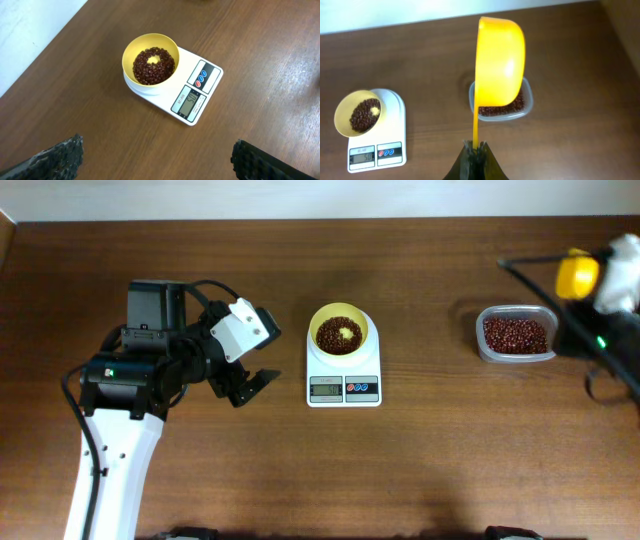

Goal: Scoop item into bowl and weigh 50g on scale
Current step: 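Carry the empty scoop with the right gripper to the right front, then lower the yellow scoop onto the table and open the right gripper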

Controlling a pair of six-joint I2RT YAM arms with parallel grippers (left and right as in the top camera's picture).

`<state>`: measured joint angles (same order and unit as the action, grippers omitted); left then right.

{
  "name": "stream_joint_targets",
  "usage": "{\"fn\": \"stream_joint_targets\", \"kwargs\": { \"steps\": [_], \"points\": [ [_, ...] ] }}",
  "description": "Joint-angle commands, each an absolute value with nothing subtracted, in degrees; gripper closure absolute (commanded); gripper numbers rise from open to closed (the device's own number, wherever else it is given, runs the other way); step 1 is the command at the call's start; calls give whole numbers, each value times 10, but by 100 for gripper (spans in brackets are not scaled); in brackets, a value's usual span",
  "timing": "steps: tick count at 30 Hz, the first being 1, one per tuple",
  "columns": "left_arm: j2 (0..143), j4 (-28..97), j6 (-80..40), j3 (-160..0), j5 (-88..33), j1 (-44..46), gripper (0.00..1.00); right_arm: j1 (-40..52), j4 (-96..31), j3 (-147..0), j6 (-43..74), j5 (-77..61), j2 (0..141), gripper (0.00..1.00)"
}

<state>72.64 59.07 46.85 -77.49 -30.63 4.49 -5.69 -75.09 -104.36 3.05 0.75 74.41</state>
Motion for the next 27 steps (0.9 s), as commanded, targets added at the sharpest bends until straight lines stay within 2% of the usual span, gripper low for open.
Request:
{"fn": "stream_joint_targets", "kwargs": {
  "steps": [1, 5, 7, 9, 13, 19, 25, 27],
  "points": [
    [723, 591, 463, -784, -306, 46, 1, -107, -823, -1047, 87, 11, 685, 96],
    [723, 591, 463, -784, -306, 46, 1, -133, -900, -1022, 159, 3, 623, 96],
    [723, 591, 463, -784, -306, 46, 1, -133, -910, -966, 220, 2, 571, 96],
    [723, 591, 463, -784, -306, 46, 1, -133, -869, -860, 247, -14, 504, 96],
    [723, 591, 463, -784, -306, 46, 1, -133, -649, -579, 267, -186, 403, 96],
    [723, 591, 463, -784, -306, 46, 1, -133, -423, -310, 320, -251, 442, 96],
    [723, 591, 463, -784, -306, 46, 1, -133, -340, -257, 320, -267, 540, 95],
    [723, 592, 463, -784, -306, 46, 1, -133, -330, -257, 320, -264, 580, 88]
  ]
}}
